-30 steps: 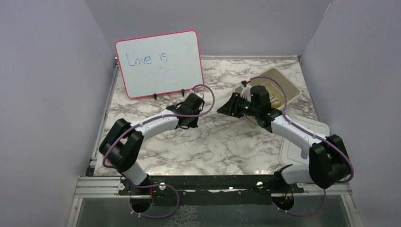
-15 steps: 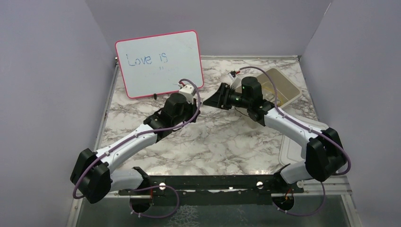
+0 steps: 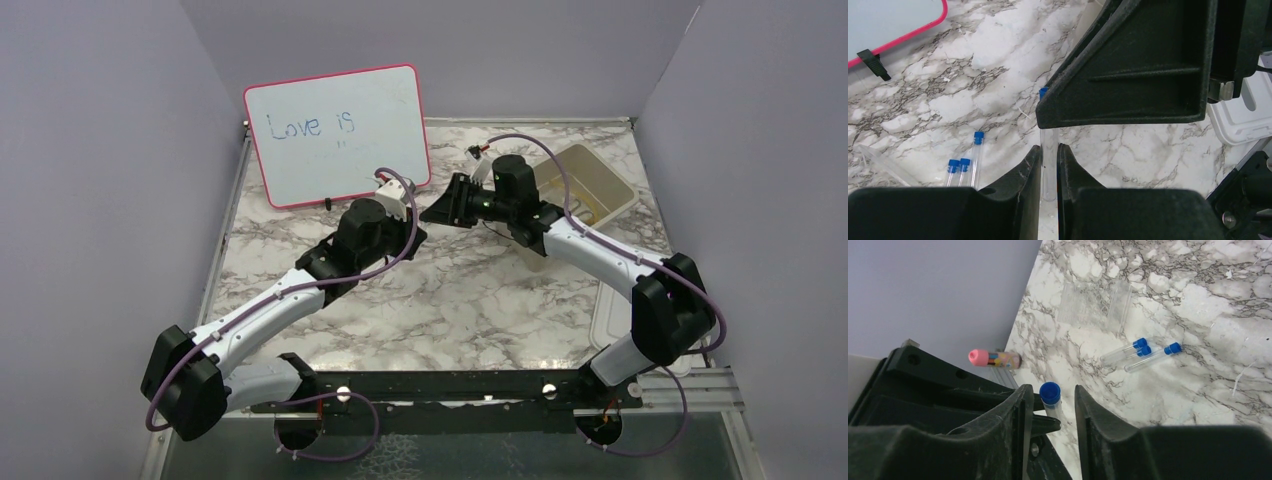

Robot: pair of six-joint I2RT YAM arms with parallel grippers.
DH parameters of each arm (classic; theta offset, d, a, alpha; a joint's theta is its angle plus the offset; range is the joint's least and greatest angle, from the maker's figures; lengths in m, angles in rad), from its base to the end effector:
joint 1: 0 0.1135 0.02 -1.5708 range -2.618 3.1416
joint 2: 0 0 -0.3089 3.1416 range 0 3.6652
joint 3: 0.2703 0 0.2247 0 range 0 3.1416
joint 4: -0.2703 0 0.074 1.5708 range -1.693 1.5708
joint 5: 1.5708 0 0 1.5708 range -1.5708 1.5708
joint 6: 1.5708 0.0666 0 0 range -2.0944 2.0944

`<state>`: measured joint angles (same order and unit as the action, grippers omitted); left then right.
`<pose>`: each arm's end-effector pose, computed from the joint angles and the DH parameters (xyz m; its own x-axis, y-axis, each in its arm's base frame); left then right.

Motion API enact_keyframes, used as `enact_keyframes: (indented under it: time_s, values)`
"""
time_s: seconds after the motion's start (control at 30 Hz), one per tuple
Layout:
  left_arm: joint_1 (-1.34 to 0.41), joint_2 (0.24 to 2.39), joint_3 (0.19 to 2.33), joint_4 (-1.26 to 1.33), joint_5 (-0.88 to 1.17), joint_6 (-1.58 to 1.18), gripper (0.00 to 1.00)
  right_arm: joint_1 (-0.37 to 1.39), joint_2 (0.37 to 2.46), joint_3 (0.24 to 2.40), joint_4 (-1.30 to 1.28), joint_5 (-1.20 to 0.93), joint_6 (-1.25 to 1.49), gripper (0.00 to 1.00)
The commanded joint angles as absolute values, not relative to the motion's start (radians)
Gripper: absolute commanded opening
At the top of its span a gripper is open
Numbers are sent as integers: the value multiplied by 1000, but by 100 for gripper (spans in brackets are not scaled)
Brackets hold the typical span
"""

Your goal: Organize the chemistry lab equipment

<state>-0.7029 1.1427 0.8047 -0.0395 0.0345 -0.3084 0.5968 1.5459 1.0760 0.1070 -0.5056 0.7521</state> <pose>0.1867 -0.1612 0.3275 -0.4715 0.0019 -0.8819 0.5535 0.7791 -0.2943 0.2765 0.2269 0.3308 -0.8062 0.1749 -0.5652 -0.4319 0.4789 0.7642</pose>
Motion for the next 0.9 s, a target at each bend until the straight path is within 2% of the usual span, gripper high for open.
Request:
enact_keyframes:
  time_s: [0.0,0.07,0.27,0.3,0.4,0.47,0.6,0.87]
  values:
    - [-708,1127,792,-16,37,-296,11,611,1556,1112,96,-493,710,36]
    - [-708,1128,793,-20,30,-296,11,615,1559,1112,93,-490,703,29]
    - [-709,1129,799,-32,13,-304,12,620,1564,1123,79,-496,669,19]
    - [-709,1126,802,-39,8,-307,17,621,1562,1122,79,-492,663,18]
    - [-709,1115,811,-78,-71,-323,42,621,1547,1115,93,-452,644,18]
    - [-707,1100,817,-108,-135,-323,50,622,1537,1105,118,-422,628,18]
    - [-707,1033,845,-186,-308,-316,59,627,1560,1129,145,-361,560,18]
    - [-707,773,873,-229,-720,-269,66,749,1680,1249,190,-138,364,18]
